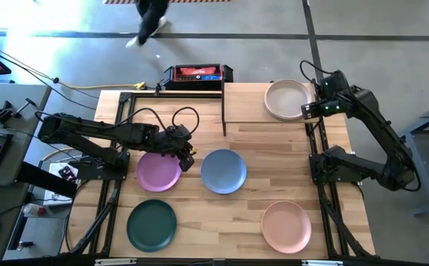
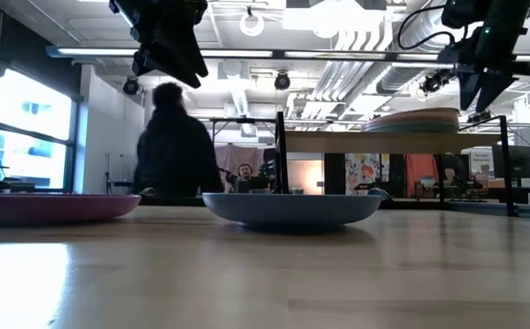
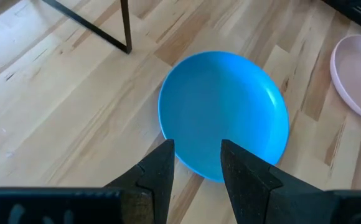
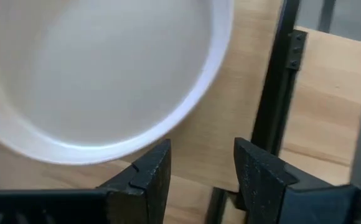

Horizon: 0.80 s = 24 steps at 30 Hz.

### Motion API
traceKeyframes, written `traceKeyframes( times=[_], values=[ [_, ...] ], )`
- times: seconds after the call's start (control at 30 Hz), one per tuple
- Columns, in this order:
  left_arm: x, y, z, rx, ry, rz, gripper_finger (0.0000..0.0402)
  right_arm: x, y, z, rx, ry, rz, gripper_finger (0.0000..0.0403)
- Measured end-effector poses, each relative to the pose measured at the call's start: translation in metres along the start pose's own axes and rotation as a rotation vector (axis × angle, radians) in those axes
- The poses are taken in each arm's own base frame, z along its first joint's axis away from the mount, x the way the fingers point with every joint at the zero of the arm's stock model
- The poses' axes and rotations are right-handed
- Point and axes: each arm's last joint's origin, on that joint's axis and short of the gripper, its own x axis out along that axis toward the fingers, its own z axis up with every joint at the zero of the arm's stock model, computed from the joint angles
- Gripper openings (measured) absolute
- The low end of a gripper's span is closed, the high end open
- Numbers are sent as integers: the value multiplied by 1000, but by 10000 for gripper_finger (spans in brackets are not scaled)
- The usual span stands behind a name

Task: Place and stack plates onto a shelf
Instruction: Stack the light gray plate on top of the light orange stacked plates on the shelf, then put the dark blue plate on the shelf

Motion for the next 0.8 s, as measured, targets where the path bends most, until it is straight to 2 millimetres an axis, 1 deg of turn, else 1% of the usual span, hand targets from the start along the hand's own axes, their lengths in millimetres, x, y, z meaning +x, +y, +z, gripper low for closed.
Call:
traceKeyframes(
  times=[0.23, 0.57, 0.7, 0.8],
  values=[
    [0, 0, 0, -4, -3, 5, 120, 0, 0, 2, 1, -18, 2, 154],
    [0, 1, 1, -4, -31, 46, 120, 10, 2, 8, 0, 27, -8, 154],
    [0, 1, 1, -4, -31, 46, 120, 8, 2, 6, 3, 29, -4, 154],
    [0, 1, 1, -4, -31, 46, 120, 4, 2, 2, 9, 21, 34, 154]
  ],
)
